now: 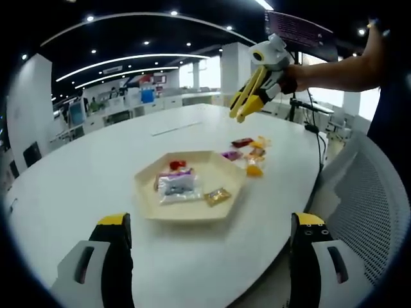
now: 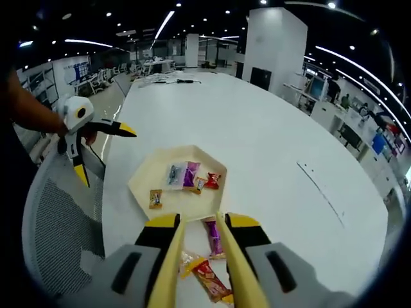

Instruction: Place the target food into the container with the food tongs after gripping and lifting it, then release it inside without dropping or visibly crushing the food.

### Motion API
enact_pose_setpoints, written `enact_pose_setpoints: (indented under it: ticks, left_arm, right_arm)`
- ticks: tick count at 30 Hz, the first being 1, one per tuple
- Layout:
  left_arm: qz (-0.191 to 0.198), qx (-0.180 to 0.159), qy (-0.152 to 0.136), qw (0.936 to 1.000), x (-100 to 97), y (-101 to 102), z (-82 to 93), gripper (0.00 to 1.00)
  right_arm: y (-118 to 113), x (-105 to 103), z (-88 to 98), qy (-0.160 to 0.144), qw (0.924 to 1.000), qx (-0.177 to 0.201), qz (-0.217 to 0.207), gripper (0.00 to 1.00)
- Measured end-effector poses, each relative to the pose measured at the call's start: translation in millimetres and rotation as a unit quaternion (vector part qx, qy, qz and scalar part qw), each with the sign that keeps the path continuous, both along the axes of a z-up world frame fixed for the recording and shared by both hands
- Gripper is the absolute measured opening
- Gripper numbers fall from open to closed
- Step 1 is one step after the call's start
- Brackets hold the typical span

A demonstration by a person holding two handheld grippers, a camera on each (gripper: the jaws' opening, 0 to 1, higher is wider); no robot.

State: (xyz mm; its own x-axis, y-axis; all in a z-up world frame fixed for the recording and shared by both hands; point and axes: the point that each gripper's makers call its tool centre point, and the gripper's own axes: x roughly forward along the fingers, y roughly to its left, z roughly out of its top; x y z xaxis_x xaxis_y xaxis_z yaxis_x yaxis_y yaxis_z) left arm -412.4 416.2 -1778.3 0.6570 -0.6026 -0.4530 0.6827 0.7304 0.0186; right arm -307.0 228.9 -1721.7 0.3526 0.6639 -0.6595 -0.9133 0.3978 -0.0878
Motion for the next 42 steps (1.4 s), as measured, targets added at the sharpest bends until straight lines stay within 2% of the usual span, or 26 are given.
enact_pose_setpoints:
  ticks: [6, 20, 31, 32, 34, 36, 42]
  left_arm:
    - [0.001, 0.001, 0.002, 1.0000, -0.3, 0.2, -1.1, 1.00]
    - [0.008, -0.001, 0.004, 1.0000, 0.8, 2.1, -0.9, 1.00]
    - [0.009, 0.002, 0.010, 0.9999, 0.2, 2.5, -3.3, 1.00]
    - [0.009, 0.003, 0.011, 0.9999, 0.1, 2.8, -4.0, 1.00]
    - [0.010, 0.004, 0.013, 0.9999, -0.1, 2.5, -4.0, 1.00]
    - [0.010, 0.004, 0.012, 0.9999, 0.0, 2.8, -4.1, 1.00]
    - [0.013, 0.005, 0.016, 0.9998, 0.5, 4.3, -5.7, 1.00]
  right_arm:
    - [-7.4, -3.5, -4.5, 0.004, 1.0000, -0.004, 0.007, 0.27]
    - [-12.3, 4.6, -17.4, 0.008, 0.9999, -0.004, 0.013, 0.27]
    - [-13.4, 14.5, -53.4, 0.025, 0.9995, 0.004, 0.018, 0.27]
    - [-13.4, 18.1, -56.9, 0.010, 0.9997, 0.001, 0.023, 0.27]
    - [-11.8, 18.5, -63.9, 0.029, 0.9993, 0.011, 0.022, 0.27]
    - [-11.4, 21.5, -68.1, 0.024, 0.9994, 0.009, 0.021, 0.27]
    - [-8.1, 27.2, -83.9, 0.033, 0.9992, 0.006, 0.021, 0.27]
